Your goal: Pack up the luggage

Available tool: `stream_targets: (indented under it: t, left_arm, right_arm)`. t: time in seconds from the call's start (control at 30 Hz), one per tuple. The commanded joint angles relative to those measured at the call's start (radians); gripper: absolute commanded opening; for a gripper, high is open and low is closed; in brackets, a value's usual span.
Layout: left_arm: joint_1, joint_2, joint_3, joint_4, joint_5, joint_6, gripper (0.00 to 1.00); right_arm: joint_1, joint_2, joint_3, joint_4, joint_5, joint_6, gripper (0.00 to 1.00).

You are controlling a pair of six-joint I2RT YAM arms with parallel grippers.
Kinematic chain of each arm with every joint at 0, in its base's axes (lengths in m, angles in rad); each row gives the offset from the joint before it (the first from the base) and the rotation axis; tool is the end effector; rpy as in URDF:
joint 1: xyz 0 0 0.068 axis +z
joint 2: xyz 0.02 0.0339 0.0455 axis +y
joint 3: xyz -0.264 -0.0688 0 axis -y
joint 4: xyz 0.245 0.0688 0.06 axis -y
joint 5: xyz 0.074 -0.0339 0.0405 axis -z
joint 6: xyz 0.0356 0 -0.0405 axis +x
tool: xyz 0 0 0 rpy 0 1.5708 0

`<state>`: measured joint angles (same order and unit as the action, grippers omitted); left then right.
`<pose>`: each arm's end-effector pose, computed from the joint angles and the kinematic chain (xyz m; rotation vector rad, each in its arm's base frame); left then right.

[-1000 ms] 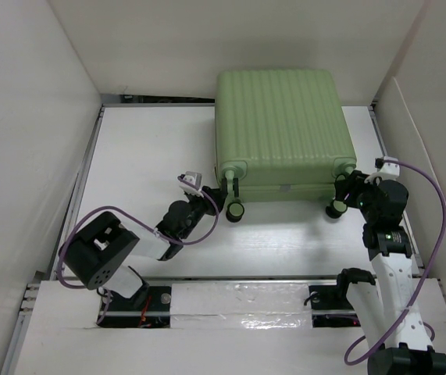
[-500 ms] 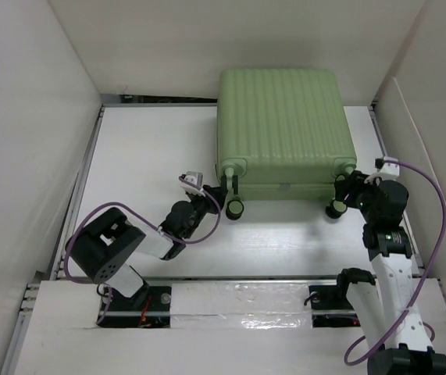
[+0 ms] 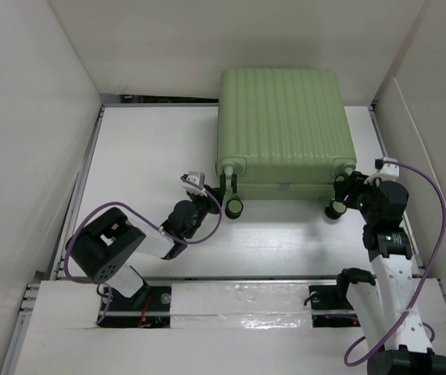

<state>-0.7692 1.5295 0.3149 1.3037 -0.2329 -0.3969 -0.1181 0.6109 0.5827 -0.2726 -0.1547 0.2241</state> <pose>0.1918 -0.1742 0.1782 0.0903 1.5296 -0.7665 0.1542 -0.0128 0.2857 0.2132 1.8614 0.2178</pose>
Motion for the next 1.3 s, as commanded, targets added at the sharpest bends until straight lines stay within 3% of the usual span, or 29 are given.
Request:
stream_targets:
  t: [0.0,0.27,0.4,0.5,0.53,0.57,0.63,0.73,0.8,0.87,1.0,1.07,1.13,1.17,1.2,1.23,1.27]
  left_arm:
    - [0.010,-0.003,0.041,-0.017,-0.106,0.020,0.00]
    - [0.010,-0.121,0.070,-0.214,-0.411,0.108,0.00]
    - [0.094,-0.164,0.049,-0.225,-0.387,0.127,0.00]
    - [0.082,-0.195,0.027,-0.195,-0.318,0.124,0.00]
    - [0.065,-0.193,0.027,-0.187,-0.318,0.133,0.00]
    - [0.051,-0.187,0.036,-0.181,-0.336,0.145,0.00]
    - [0.051,-0.177,0.039,-0.169,-0.307,0.156,0.00]
    - [0.063,-0.154,0.053,-0.166,-0.325,0.151,0.00]
    - [0.064,-0.135,0.065,-0.143,-0.319,0.159,0.00]
    - [0.064,-0.128,0.073,-0.124,-0.293,0.178,0.00]
    - [0.073,-0.121,0.072,-0.086,-0.238,0.179,0.00]
    - [0.073,-0.124,0.056,-0.073,-0.217,0.164,0.00]
    - [0.097,-0.132,0.049,-0.073,-0.194,0.153,0.00]
    - [0.097,-0.134,0.043,-0.073,-0.194,0.150,0.00]
    - [0.097,-0.138,0.041,-0.075,-0.195,0.150,0.00]
    - [0.097,-0.140,0.039,-0.078,-0.192,0.151,0.00]
    - [0.097,-0.140,0.039,-0.081,-0.189,0.151,0.00]
  right_arm:
    - [-0.006,-0.060,0.065,0.141,-0.010,-0.003,0.00]
    - [-0.006,-0.082,0.077,0.085,0.110,0.000,0.00]
    - [-0.006,-0.099,0.083,0.079,0.118,0.001,0.00]
    - [-0.006,-0.088,0.095,0.085,0.090,-0.012,0.01]
    - [-0.006,-0.082,0.106,0.079,0.061,-0.019,0.13]
    - [-0.006,-0.073,0.123,0.053,0.050,-0.022,0.45]
    - [-0.006,-0.074,0.176,0.032,0.028,-0.029,0.68]
    - [-0.006,-0.102,0.251,-0.019,-0.014,-0.043,0.69]
    - [-0.006,-0.120,0.278,-0.037,-0.026,-0.043,0.75]
    - [-0.006,-0.109,0.318,-0.054,-0.110,-0.045,0.82]
    - [0.055,-0.017,0.353,-0.033,-0.353,-0.031,0.84]
    - [0.115,0.006,0.309,0.051,-0.347,0.029,0.81]
    - [0.225,0.012,0.263,0.125,-0.335,0.087,0.69]
    - [0.273,0.035,0.240,0.212,-0.329,0.143,0.37]
    - [0.326,0.053,0.205,0.245,-0.309,0.165,0.11]
    - [0.386,0.078,0.195,0.260,-0.272,0.178,0.00]
    - [0.525,0.131,0.184,0.338,-0.182,0.194,0.00]
